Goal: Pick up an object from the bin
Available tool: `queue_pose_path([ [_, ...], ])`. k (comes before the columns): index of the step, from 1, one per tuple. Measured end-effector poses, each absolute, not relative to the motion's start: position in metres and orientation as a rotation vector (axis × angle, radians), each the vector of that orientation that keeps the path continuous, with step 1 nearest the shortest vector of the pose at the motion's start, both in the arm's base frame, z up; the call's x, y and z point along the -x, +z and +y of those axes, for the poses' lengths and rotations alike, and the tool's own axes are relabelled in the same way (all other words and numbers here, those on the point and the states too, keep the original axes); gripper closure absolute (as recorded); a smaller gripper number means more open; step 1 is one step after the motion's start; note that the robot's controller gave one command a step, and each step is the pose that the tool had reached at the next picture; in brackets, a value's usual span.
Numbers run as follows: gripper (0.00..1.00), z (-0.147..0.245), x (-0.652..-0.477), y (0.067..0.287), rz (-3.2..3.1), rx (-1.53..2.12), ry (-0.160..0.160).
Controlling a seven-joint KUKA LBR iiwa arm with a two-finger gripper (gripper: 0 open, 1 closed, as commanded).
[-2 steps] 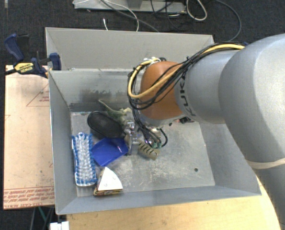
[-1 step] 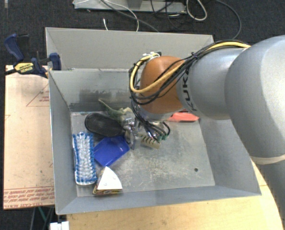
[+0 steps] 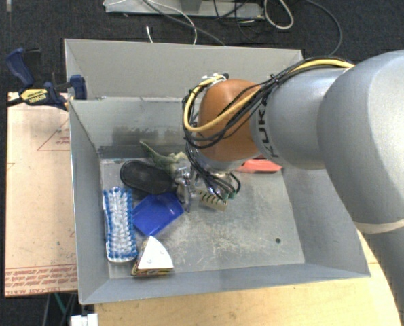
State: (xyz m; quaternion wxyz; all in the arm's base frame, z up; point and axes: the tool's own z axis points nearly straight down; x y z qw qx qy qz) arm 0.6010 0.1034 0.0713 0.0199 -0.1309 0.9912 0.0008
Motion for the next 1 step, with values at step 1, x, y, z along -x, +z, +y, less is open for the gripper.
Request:
queue_pose_path([
  [1, 1.0, 0.1322, -0.5912, 0.0822, 3.066, 0.442, -0.001],
])
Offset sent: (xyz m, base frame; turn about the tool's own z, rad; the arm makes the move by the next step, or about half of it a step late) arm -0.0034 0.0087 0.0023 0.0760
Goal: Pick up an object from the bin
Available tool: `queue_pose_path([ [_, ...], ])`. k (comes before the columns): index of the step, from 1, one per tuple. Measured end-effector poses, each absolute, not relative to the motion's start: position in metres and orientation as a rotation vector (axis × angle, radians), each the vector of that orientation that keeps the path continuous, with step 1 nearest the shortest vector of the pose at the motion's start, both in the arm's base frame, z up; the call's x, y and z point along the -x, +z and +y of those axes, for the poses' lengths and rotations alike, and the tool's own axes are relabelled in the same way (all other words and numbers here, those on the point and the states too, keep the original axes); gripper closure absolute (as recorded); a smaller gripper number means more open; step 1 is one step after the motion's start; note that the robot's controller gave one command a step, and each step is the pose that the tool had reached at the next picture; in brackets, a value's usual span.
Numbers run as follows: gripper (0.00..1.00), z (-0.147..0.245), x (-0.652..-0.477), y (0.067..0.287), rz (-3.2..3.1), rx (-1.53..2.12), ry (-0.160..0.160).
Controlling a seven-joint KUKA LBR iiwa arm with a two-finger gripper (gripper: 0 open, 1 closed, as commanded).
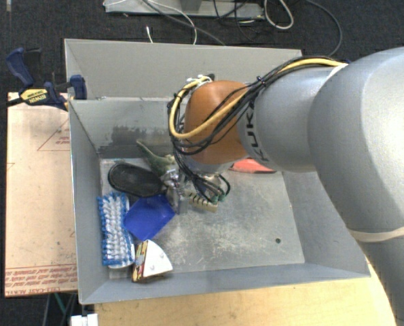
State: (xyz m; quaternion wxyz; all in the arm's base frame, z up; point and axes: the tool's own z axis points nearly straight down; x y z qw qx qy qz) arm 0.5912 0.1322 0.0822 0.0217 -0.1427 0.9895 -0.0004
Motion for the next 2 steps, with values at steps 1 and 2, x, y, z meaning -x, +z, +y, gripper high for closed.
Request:
queue_pose_path([
  [1, 1.0, 0.1139, -0.5971, 0.0744, 3.088, 0.307, 0.0],
  [2, 1.0, 0.1164, -0.5908, 0.0817, 3.093, 0.295, -0.002],
])
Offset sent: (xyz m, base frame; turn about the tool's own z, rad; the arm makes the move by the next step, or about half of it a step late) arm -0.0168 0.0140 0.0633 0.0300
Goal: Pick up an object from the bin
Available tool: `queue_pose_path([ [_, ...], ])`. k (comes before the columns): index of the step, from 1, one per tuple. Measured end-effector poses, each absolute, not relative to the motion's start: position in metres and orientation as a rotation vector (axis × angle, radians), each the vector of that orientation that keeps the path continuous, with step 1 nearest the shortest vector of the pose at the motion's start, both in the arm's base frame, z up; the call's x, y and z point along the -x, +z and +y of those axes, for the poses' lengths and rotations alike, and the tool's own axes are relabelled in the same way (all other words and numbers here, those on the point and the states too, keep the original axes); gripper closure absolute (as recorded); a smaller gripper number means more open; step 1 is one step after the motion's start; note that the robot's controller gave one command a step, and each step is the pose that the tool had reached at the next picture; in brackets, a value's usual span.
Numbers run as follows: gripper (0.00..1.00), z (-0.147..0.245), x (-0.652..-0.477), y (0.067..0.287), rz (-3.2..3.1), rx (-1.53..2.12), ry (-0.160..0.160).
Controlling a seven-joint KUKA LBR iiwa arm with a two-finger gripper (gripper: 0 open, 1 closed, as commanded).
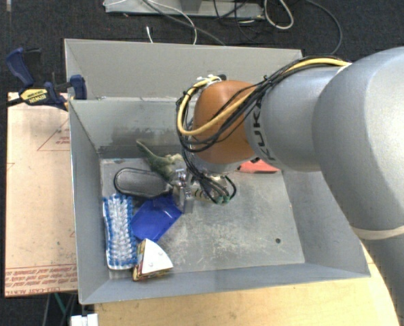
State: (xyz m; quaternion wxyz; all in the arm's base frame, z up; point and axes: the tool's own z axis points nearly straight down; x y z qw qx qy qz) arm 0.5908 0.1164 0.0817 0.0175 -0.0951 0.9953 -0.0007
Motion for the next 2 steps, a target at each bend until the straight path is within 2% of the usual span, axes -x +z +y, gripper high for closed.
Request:
queue_pose_path([
  [1, 1.0, 0.136, -0.566, 0.122, 3.101, -0.003, 0.002],
  [2, 1.0, 0.156, -0.593, 0.077, 3.065, 0.341, -0.011],
])
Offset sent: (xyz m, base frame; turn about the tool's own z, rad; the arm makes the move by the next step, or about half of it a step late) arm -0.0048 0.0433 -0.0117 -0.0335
